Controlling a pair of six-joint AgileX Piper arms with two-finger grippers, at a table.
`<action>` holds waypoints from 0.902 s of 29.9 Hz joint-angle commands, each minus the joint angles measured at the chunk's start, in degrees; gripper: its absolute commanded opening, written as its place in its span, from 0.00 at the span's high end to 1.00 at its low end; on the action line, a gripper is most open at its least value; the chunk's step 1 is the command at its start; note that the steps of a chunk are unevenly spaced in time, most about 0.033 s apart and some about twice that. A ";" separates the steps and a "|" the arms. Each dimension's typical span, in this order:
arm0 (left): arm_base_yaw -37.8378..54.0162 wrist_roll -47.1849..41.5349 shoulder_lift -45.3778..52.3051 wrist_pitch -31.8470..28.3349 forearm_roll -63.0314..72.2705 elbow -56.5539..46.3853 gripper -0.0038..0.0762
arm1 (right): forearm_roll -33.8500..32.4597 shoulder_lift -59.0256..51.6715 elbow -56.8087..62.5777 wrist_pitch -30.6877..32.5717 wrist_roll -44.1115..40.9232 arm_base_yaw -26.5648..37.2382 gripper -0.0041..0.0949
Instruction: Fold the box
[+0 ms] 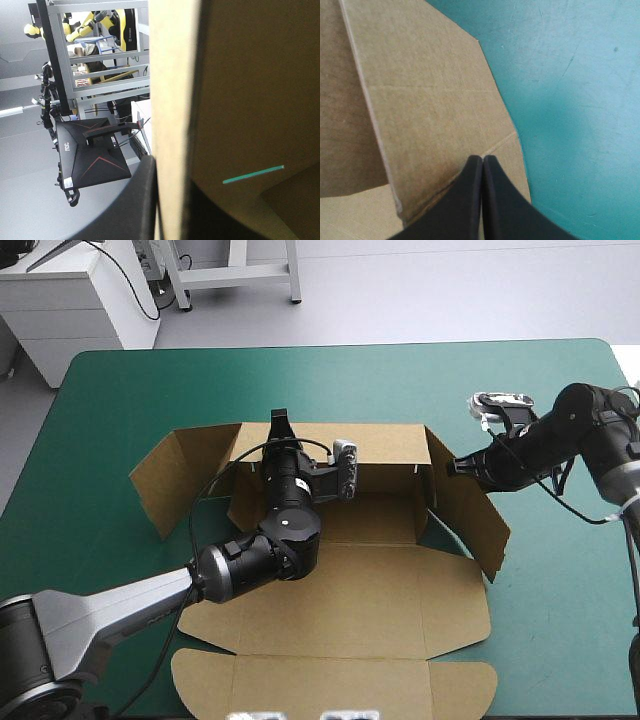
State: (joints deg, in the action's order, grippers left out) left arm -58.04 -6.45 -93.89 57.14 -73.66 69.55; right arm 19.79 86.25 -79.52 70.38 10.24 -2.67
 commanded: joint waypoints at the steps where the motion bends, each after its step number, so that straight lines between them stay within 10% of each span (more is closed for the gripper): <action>1: -0.20 0.78 1.89 -1.70 -0.53 1.56 0.93 | 2.71 -2.16 -1.12 0.37 0.99 -0.10 0.98; 27: 3.63 10.26 2.54 -1.10 8.48 9.66 0.93 | 2.82 -2.07 -1.12 0.54 1.99 1.04 0.98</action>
State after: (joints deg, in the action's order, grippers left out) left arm -54.85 2.93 -93.94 55.87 -64.58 76.09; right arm 20.18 86.25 -79.47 70.49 11.60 -2.56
